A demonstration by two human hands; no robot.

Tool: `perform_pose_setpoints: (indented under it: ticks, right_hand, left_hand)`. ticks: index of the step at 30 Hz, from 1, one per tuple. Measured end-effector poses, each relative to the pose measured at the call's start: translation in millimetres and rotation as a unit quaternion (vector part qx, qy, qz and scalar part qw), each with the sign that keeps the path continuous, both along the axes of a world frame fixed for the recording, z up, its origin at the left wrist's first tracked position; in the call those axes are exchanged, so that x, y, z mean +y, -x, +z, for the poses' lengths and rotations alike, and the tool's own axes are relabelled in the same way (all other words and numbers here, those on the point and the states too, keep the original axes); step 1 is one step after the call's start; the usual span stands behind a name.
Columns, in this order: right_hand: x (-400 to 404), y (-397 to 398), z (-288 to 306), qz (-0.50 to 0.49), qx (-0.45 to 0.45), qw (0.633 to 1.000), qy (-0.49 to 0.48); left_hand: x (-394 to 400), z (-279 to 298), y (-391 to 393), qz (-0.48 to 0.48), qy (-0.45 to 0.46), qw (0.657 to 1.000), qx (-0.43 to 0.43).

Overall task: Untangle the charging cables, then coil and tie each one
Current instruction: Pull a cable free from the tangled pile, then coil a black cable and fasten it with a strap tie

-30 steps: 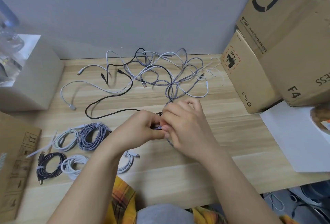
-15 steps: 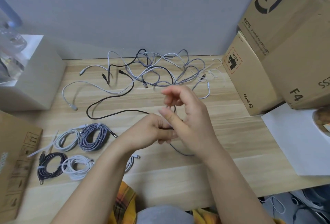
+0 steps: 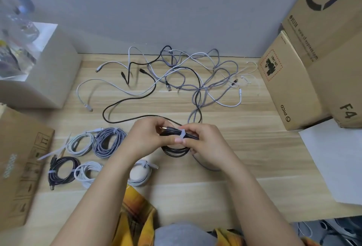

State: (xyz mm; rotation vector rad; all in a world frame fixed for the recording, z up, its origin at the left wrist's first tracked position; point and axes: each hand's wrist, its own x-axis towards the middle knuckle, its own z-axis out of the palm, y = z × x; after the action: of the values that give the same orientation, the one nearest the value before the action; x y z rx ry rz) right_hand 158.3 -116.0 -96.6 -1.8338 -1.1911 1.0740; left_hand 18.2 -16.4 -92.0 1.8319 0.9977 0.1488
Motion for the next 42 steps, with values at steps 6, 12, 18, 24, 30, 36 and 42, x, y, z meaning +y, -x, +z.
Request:
perform_pose_setpoints:
  ticks: [6,12,18,24,30,36,42]
  right_hand:
    - [31,8,-34,0.020,0.067,0.995,0.078]
    - [62,14,-78,0.036,0.004,0.992,0.123]
    - [74,16,-106,0.035,-0.066,0.980,0.184]
    - [83,5,-103,-0.016,-0.201,0.978,0.044]
    - [80,0,-105,0.057,-0.244,0.960,0.121]
    - [66,-4,-104,-0.067,-0.232,0.969,0.049]
    - [54,-13,-64,-0.106,-0.035,0.994,-0.006]
  left_hand:
    - [24,-37,13,-0.007,-0.091,0.993,0.079]
    - [47,-75,13,-0.027,-0.055,0.987,0.151]
    - [57,-105,17,-0.018,-0.095,0.972,0.213]
    - [53,-108,18,-0.001,-0.274,0.927,0.256]
    - [49,-74,6,0.196,-0.021,0.973,-0.121]
    - [39,-7,-20,0.214,0.240,0.869,-0.375]
    - [19,20,-21,0.051,0.279,0.905,-0.318]
